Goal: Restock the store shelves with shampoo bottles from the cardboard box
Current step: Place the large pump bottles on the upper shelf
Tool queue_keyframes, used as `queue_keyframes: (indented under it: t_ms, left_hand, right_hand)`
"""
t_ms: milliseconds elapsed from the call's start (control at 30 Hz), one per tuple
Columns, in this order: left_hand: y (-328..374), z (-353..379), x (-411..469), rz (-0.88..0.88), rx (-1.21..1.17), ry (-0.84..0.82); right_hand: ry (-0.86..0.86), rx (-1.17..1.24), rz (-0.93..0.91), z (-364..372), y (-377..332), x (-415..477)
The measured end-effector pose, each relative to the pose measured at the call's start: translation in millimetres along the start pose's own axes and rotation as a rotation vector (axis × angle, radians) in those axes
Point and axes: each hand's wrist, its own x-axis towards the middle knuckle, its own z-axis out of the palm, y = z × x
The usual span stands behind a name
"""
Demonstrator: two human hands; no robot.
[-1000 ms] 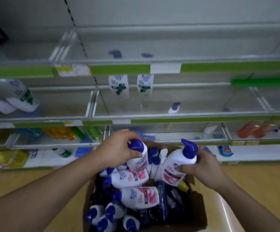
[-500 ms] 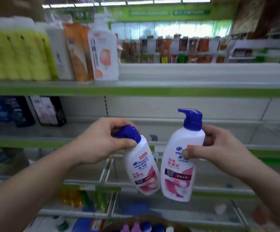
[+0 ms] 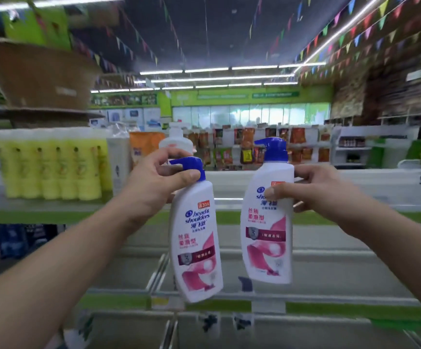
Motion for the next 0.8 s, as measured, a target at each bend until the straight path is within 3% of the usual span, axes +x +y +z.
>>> queue_keyframes:
  t_ms: [400, 800]
  left_hand:
    - [-1.6, -40.7, 53.6, -0.011, -0.007, 0.040]
    - [-29.0, -77.9, 57.6, -0.020, -0.024, 0.084]
  right_hand:
    - [0.111, -0.014, -0.084, 3.2, -53.1, 126.5]
    - [0.056, -0.073, 0.012, 63.4, -5.0, 245.3]
